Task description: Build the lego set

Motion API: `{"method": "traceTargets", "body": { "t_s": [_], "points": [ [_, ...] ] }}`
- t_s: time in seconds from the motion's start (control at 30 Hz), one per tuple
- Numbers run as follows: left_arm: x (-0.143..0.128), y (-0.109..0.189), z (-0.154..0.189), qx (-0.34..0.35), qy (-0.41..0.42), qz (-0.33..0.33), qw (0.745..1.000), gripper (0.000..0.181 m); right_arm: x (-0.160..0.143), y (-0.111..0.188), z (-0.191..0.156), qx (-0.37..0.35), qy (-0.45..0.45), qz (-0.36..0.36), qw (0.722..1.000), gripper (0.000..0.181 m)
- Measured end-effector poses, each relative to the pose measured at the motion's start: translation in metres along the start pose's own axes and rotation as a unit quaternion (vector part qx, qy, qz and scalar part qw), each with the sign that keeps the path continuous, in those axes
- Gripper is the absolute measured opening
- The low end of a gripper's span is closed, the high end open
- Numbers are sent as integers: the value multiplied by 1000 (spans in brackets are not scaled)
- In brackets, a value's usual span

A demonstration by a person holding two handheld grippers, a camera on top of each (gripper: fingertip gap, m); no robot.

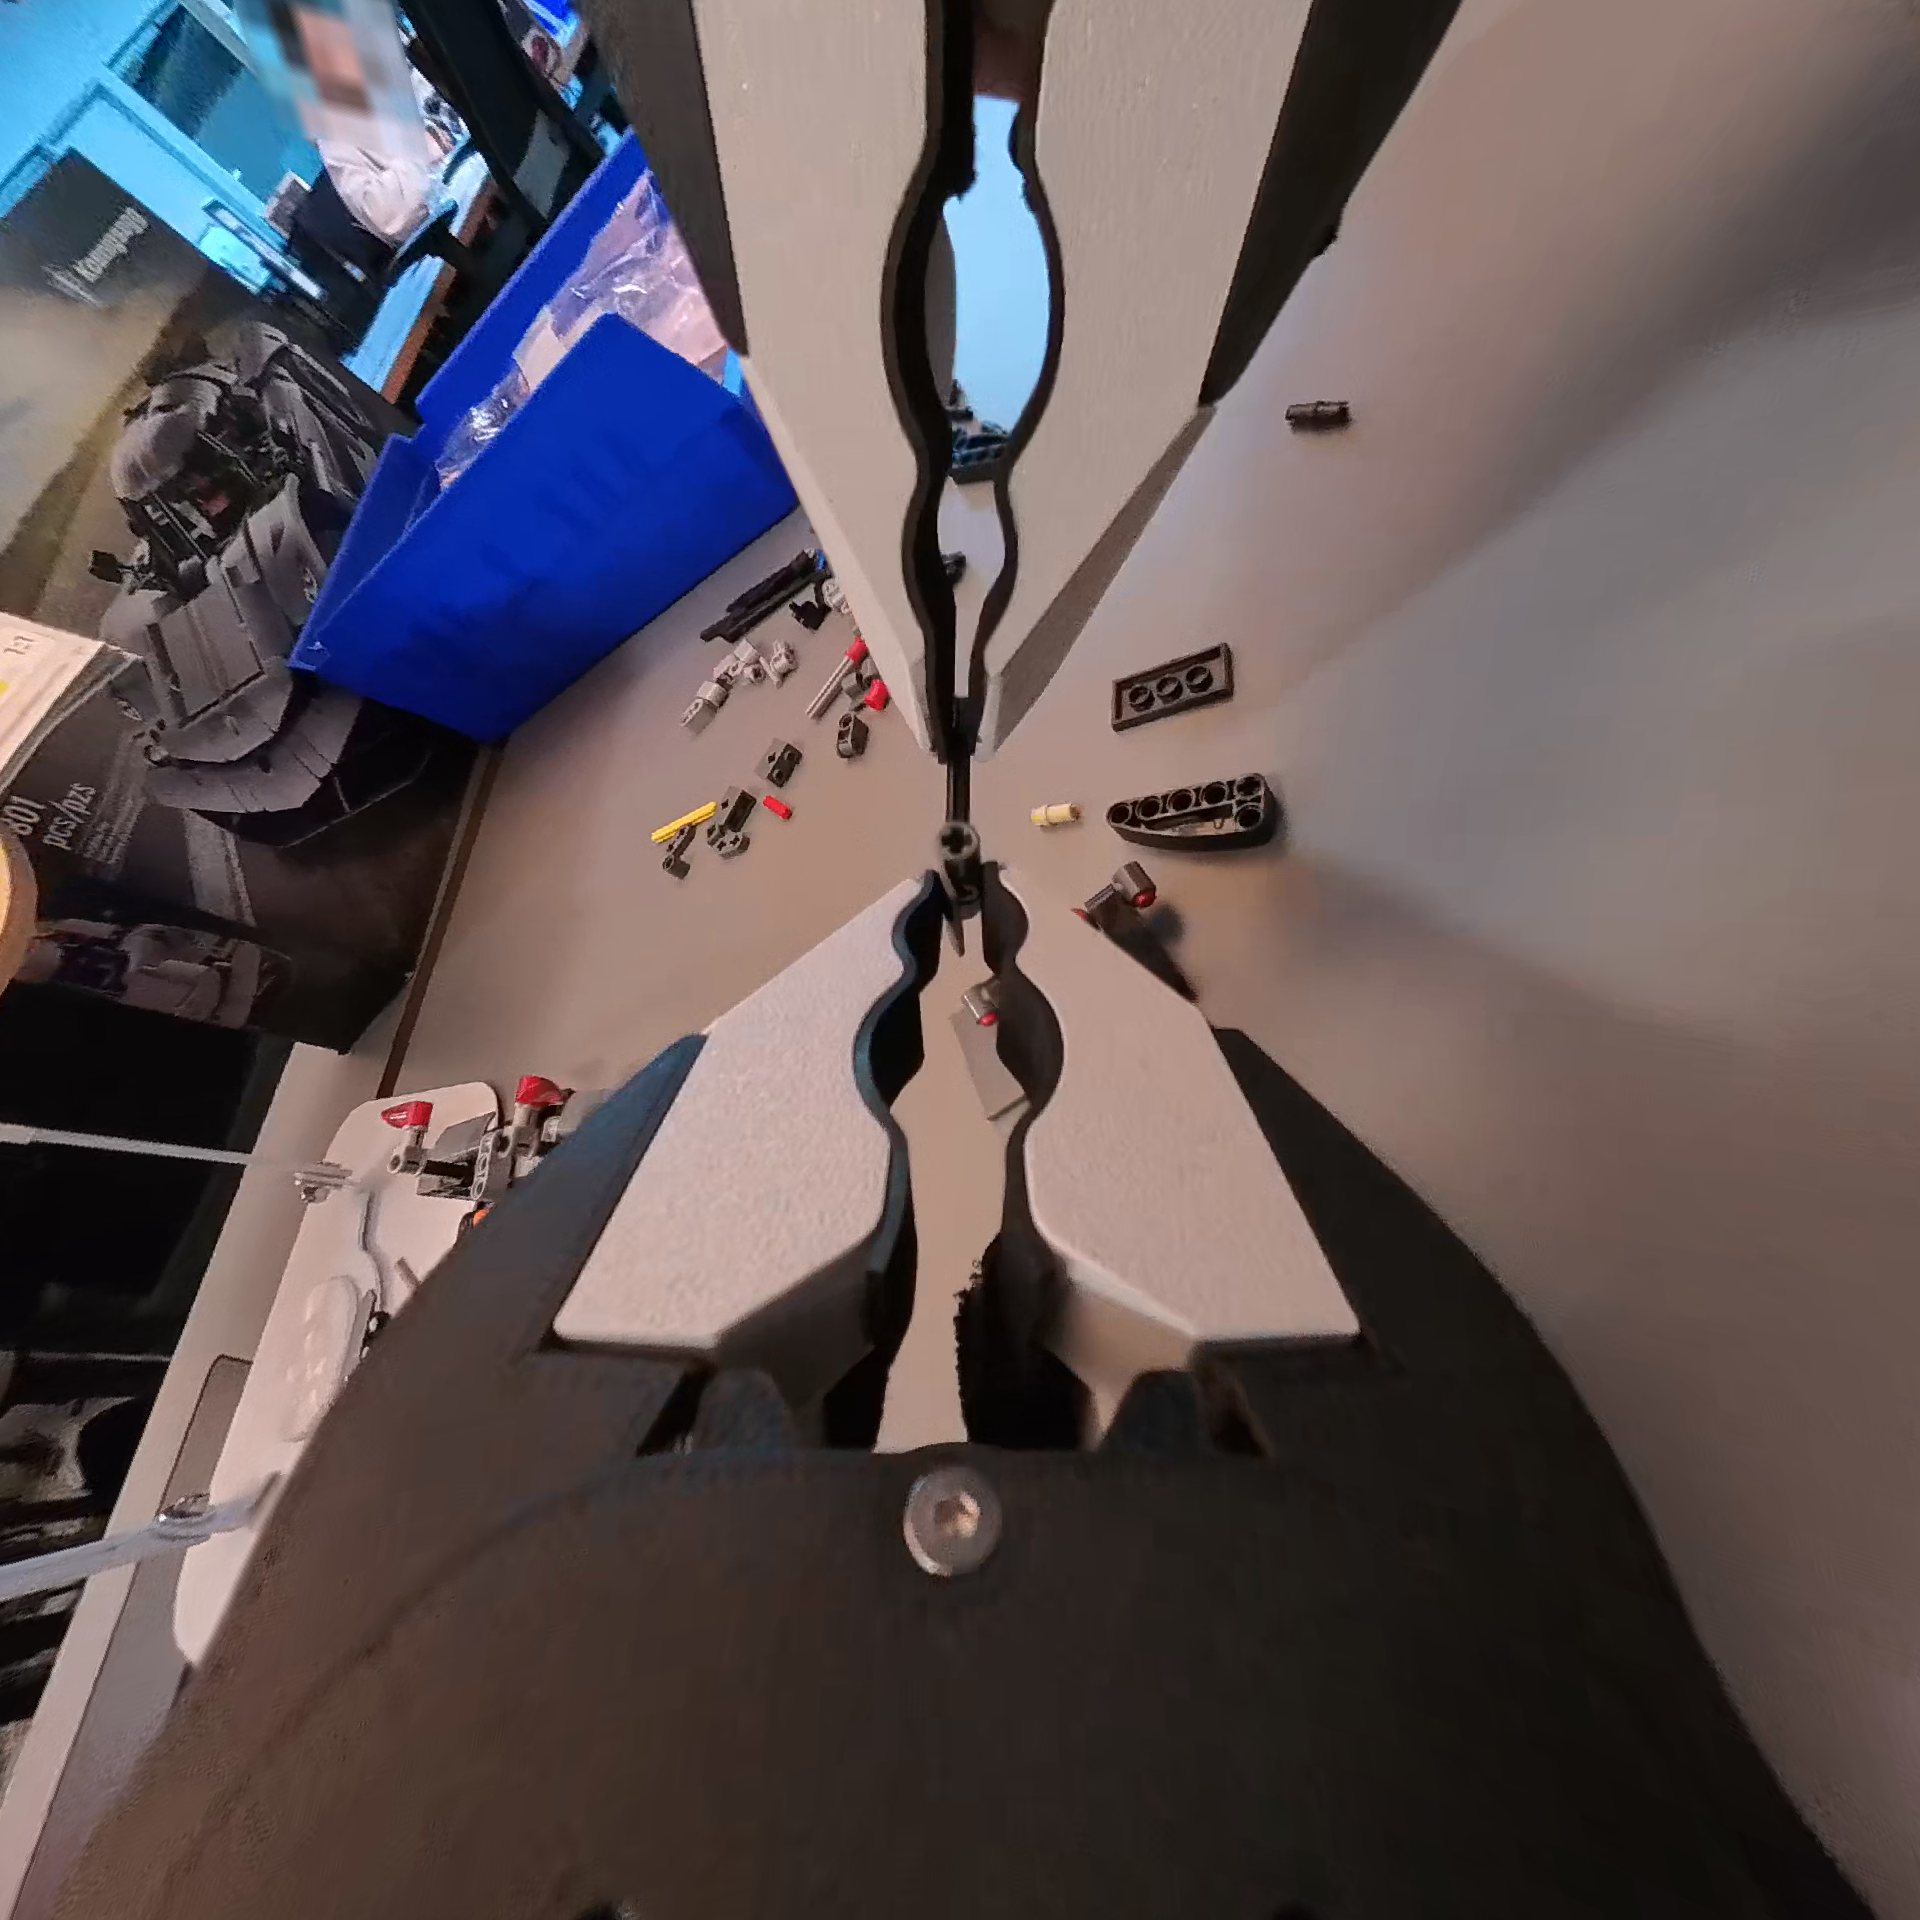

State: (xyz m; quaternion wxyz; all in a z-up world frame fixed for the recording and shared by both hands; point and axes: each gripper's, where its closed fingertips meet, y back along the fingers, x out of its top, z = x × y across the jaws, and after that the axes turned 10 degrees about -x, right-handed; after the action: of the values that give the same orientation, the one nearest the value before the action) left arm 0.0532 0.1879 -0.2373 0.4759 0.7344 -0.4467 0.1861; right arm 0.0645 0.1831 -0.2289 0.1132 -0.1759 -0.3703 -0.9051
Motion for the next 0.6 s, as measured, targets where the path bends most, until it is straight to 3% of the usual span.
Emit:
{"method": "traceTargets", "body": {
  "t_s": [0.43,0.6],
  "points": [
    [-1,-3,3,-27,42,13,999,5,-2,-2,-2,-21,25,-13,999,1],
    [-7,-5,12,-61,33,1,998,5,-5,3,-6,14,-44,8,999,1]
  ]
}}
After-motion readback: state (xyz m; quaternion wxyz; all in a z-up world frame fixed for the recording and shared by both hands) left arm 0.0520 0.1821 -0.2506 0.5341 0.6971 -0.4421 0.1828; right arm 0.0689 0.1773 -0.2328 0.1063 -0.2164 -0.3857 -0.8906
